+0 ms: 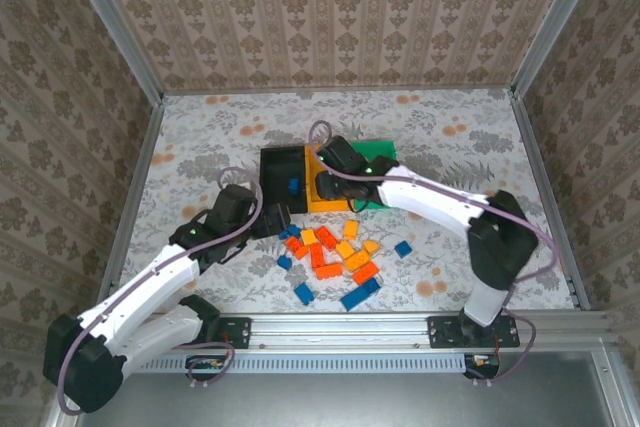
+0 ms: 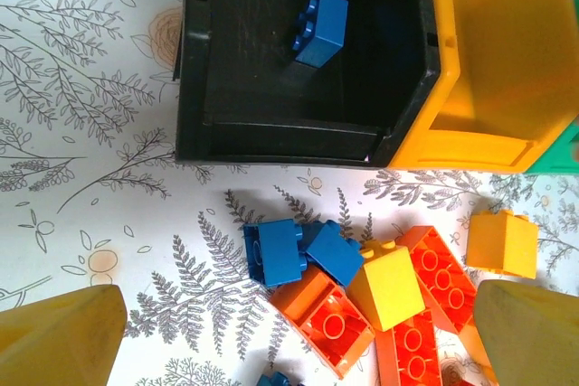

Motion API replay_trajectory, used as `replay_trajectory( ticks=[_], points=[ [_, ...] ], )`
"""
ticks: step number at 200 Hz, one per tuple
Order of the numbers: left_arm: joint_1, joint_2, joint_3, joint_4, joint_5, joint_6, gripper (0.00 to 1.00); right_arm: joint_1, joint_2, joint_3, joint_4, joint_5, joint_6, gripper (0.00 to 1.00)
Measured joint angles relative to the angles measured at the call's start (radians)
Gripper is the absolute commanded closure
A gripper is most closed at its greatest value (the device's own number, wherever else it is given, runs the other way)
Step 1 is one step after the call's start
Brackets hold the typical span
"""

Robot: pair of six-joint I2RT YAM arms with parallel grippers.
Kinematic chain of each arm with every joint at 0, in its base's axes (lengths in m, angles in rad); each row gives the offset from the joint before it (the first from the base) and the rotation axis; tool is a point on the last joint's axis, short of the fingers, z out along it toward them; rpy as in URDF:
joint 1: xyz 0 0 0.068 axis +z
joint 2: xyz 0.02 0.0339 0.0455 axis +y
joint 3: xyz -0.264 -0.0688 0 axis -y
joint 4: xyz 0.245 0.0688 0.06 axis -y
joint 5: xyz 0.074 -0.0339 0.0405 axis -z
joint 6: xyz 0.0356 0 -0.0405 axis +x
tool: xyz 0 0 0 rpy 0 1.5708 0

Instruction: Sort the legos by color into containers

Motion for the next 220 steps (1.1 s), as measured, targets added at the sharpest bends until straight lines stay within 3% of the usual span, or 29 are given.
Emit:
replay_trajectory(
  ticks=[37,60,86,119,181,220],
  points=[
    [0.0,-0.068,-0.046,-0.02,-0.004,-0.018,0.0,-0.023,0.147,0.094,-0.005,0.005,0.007,0.53],
    [0.0,-0.07,-0.048,-0.042,0.0,-0.018,0.0,-0.029,0.176,0.117,-0.022,0.006,0.014,0.37],
    [0.0,-0.068,-0.051,-0.047,0.011,-0.015,0.05,-0.029,0.176,0.139,-0.029,0.01,0.016,0.28],
    [-0.056,-0.016,-0.052,-0.049,0.021,0.003,0.09,-0.029,0.137,0.101,-0.019,0.013,0.024,0.24],
    [-0.248,0.117,-0.084,-0.049,0.021,0.004,0.15,-0.029,-0.115,-0.129,0.014,0.013,0.056,0.22],
    [-0.31,0.232,-0.091,-0.039,-0.001,0.002,0.2,-0.029,-0.233,-0.232,0.03,0.017,0.074,0.21]
  ],
)
